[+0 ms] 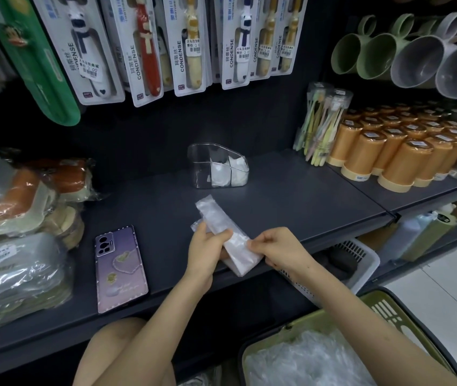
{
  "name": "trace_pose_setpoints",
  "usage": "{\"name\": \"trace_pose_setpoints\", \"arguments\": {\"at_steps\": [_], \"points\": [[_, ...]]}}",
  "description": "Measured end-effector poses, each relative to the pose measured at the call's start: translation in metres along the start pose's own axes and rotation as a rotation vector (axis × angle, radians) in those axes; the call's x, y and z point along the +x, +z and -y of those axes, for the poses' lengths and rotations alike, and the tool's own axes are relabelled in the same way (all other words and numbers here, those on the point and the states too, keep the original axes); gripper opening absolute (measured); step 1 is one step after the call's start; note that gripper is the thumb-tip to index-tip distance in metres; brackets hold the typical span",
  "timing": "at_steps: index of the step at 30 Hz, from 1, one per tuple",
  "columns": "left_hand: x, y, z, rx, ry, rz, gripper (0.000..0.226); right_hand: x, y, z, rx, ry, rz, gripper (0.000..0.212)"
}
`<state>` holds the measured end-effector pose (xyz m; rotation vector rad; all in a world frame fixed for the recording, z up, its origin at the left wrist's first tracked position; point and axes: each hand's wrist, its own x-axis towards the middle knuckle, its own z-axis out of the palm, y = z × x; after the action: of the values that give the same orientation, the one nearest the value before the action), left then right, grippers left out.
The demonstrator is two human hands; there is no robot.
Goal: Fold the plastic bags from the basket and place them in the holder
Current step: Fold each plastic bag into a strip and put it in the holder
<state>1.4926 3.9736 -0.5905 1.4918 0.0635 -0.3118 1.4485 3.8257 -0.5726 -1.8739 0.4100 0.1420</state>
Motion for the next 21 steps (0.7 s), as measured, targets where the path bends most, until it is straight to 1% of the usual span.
{"name": "trace_pose_setpoints", "arguments": {"at_steps": [2, 5, 7, 8, 9, 11, 12, 13, 14, 15, 16, 18, 19, 21], "points": [[0.002, 0.001, 0.000, -0.026, 0.007, -0.056, 0.031, 0.002, -0.006, -0.001, -0.124, -0.036, -0.017, 0.020], [0.004, -0.002, -0.003, -0.042, 0.025, -0.135, 0.039, 0.005, -0.013, -0.001, -0.241, -0.070, -0.020, 0.023], [0.007, -0.007, -0.006, 0.027, 0.047, -0.214, 0.044, 0.007, -0.016, -0.001, -0.305, -0.077, -0.011, 0.023], [0.010, -0.010, -0.007, 0.132, 0.080, -0.262, 0.047, 0.008, -0.017, -0.001, -0.334, -0.080, -0.005, 0.023], [0.011, -0.012, -0.008, 0.289, 0.141, -0.318, 0.048, 0.009, -0.018, 0.000, -0.361, -0.085, 0.000, 0.024], [0.012, -0.017, -0.006, 0.629, 0.360, -0.423, 0.039, 0.010, -0.020, 0.001, -0.391, -0.089, 0.006, 0.026], [0.013, -0.018, -0.004, 0.770, 0.494, -0.426, 0.034, 0.011, -0.022, 0.001, -0.397, -0.087, 0.006, 0.026], [0.013, -0.018, -0.002, 0.889, 0.627, -0.384, 0.032, 0.011, -0.023, 0.001, -0.401, -0.082, 0.007, 0.024], [0.016, -0.018, 0.003, 0.989, 0.741, -0.308, 0.037, 0.011, -0.025, 0.001, -0.405, -0.075, 0.011, 0.021], [0.018, -0.016, 0.007, 1.071, 0.813, -0.189, 0.044, 0.012, -0.027, 0.001, -0.411, -0.072, 0.016, 0.018], [0.017, -0.014, 0.010, 1.140, 0.827, -0.047, 0.051, 0.012, -0.029, 0.001, -0.417, -0.075, 0.022, 0.016], [0.013, -0.009, 0.012, 1.261, 0.751, 0.176, 0.063, 0.013, -0.033, 0.001, -0.427, -0.084, 0.034, 0.014], [0.013, -0.007, 0.015, 1.295, 0.687, 0.240, 0.069, 0.013, -0.034, 0.001, -0.429, -0.088, 0.038, 0.014], [0.014, -0.004, 0.020, 1.354, 0.606, 0.289, 0.084, 0.013, -0.037, 0.001, -0.419, -0.082, 0.041, 0.014]]}}
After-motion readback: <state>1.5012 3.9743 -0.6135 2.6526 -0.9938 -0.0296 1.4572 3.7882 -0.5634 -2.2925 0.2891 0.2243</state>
